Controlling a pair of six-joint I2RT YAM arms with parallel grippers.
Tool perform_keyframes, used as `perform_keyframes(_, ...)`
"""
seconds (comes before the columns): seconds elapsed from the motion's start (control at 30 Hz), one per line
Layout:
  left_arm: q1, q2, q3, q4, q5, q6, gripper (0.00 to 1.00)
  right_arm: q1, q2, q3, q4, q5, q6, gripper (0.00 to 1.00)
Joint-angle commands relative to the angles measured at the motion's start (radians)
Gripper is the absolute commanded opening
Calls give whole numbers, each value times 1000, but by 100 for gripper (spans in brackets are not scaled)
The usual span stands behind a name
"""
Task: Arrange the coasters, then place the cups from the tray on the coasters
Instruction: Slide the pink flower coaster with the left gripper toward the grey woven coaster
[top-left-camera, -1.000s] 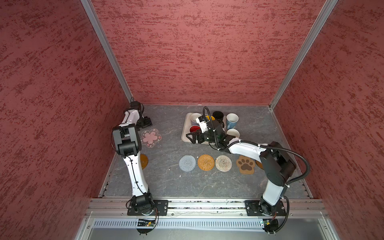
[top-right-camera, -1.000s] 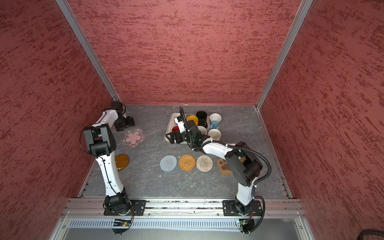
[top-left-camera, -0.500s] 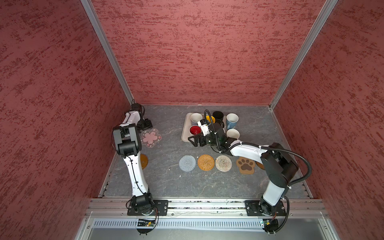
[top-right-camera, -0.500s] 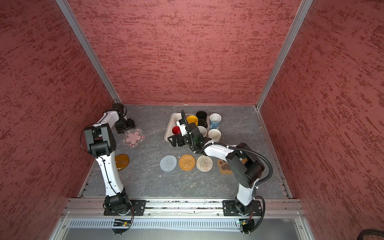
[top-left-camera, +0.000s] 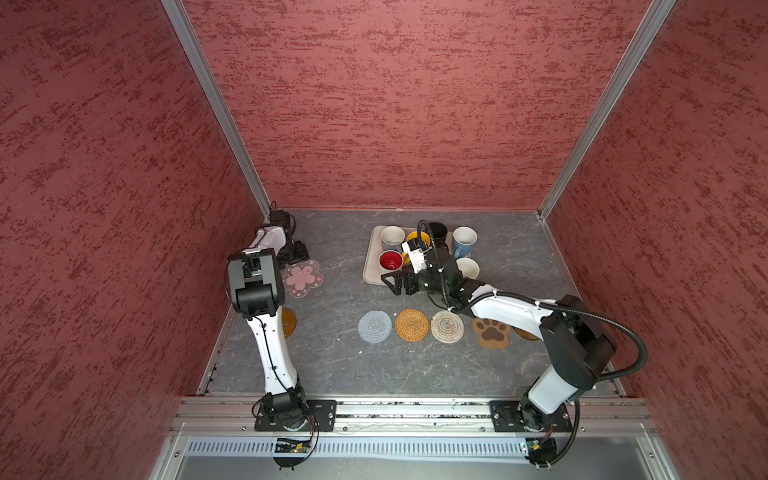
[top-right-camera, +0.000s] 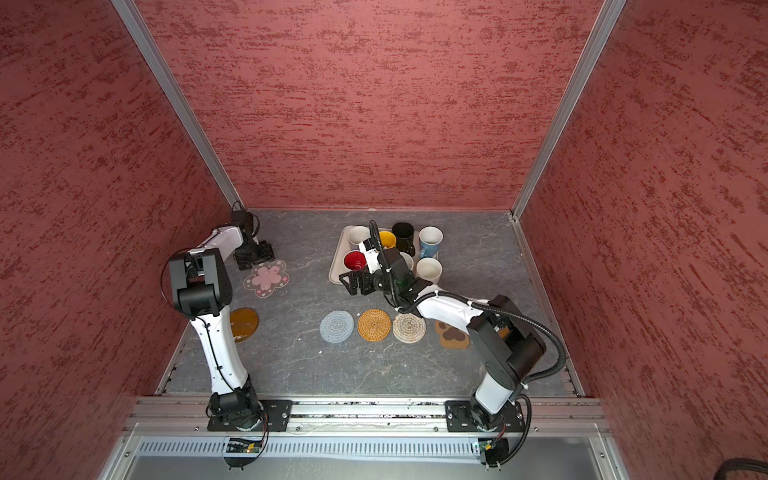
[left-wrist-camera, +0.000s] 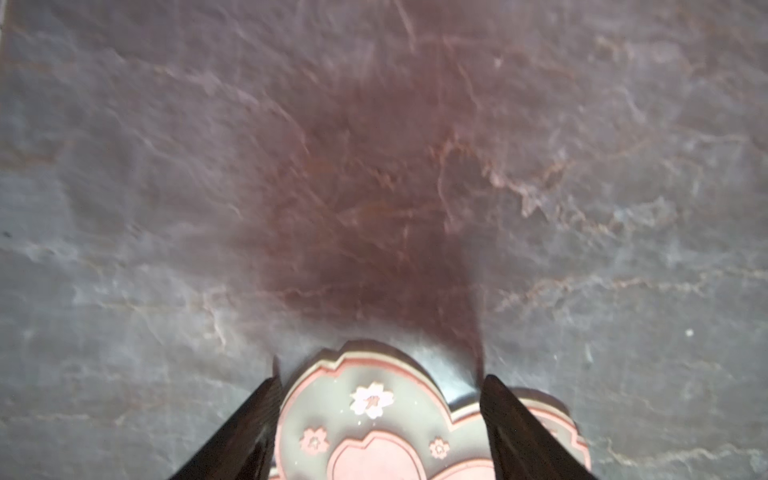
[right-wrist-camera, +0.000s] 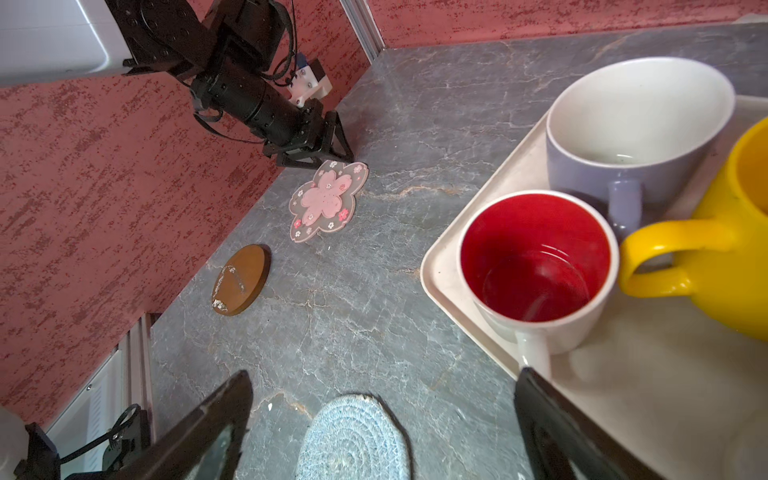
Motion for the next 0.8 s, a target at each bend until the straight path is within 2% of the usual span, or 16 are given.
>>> perform_keyframes(0.0,-17,-23,-65,-10,42,-29,75,-3,-60,-21,26,20,4,99)
perform_keyframes(0.77,-132,-292,-488,165,83,-156,74,-3,-292,-171,3,29,16,99)
